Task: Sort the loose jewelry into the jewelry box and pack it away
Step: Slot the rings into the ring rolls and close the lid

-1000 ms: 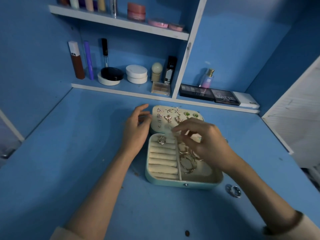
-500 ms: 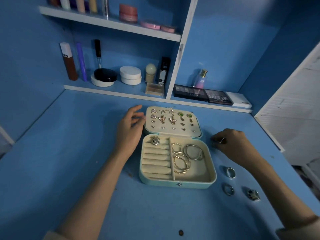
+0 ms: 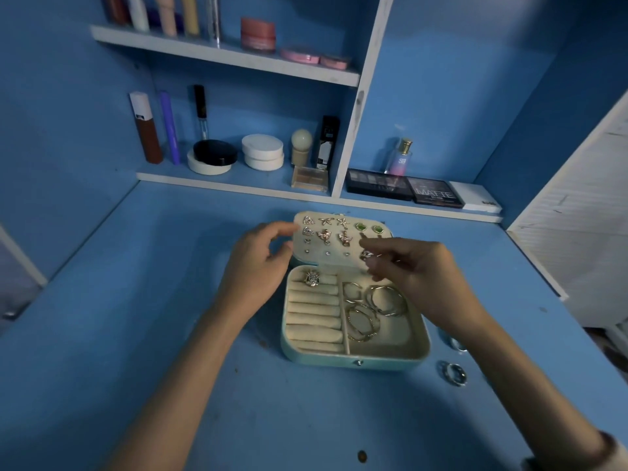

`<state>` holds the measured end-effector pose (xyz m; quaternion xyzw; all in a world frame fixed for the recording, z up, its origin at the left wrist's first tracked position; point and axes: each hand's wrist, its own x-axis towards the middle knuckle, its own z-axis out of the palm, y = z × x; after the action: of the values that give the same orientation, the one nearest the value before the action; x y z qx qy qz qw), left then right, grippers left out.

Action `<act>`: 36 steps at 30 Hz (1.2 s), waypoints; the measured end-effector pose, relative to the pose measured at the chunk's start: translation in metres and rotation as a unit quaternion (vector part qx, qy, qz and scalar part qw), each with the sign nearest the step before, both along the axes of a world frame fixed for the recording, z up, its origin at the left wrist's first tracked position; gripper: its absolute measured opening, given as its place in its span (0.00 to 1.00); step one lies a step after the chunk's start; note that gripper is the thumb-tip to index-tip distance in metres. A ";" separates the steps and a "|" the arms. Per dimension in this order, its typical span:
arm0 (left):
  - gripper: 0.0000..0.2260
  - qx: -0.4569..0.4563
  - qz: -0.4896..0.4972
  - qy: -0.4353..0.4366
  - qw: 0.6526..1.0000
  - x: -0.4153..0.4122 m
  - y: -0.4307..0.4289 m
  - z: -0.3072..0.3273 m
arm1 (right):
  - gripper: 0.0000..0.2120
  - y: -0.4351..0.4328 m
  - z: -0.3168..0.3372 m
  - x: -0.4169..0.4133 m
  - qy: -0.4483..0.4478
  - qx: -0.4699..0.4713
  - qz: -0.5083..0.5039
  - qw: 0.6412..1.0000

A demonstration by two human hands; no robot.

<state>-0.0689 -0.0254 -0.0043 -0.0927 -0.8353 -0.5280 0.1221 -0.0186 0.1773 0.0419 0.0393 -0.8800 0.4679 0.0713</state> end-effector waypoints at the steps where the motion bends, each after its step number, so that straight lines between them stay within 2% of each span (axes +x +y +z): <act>1: 0.12 -0.045 -0.002 0.005 0.999 0.006 -0.003 0.000 | 0.10 -0.004 -0.001 0.000 -0.001 -0.003 0.015 1.000; 3: 0.10 -0.102 -0.002 0.039 0.994 0.022 -0.010 -0.005 | 0.10 -0.014 -0.002 -0.001 0.012 0.005 0.049 0.999; 6: 0.12 -0.151 0.005 0.108 0.983 0.048 -0.017 -0.013 | 0.08 -0.027 -0.007 -0.002 0.049 0.065 0.094 0.992; 9: 0.13 -0.199 0.003 0.171 0.965 0.063 -0.017 -0.017 | 0.07 -0.036 -0.011 -0.004 0.048 0.083 0.104 0.990; 14: 0.14 -0.279 -0.016 0.213 0.936 0.073 -0.012 -0.019 | 0.07 -0.047 -0.013 -0.007 0.084 0.113 0.115 0.983; 26: 0.10 -0.301 -0.024 0.230 0.925 0.072 -0.013 -0.019 | 0.08 -0.059 -0.014 -0.008 0.092 0.170 0.148 0.970; 36: 0.09 -0.284 -0.022 0.236 0.929 0.071 -0.014 -0.020 | 0.10 -0.064 -0.008 -0.009 0.112 0.283 0.209 0.929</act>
<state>0.0025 -0.0397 -0.0240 -0.2639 -0.8949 -0.2343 0.2730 -0.0272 0.1128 0.0334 0.2927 -0.9342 0.1963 0.0561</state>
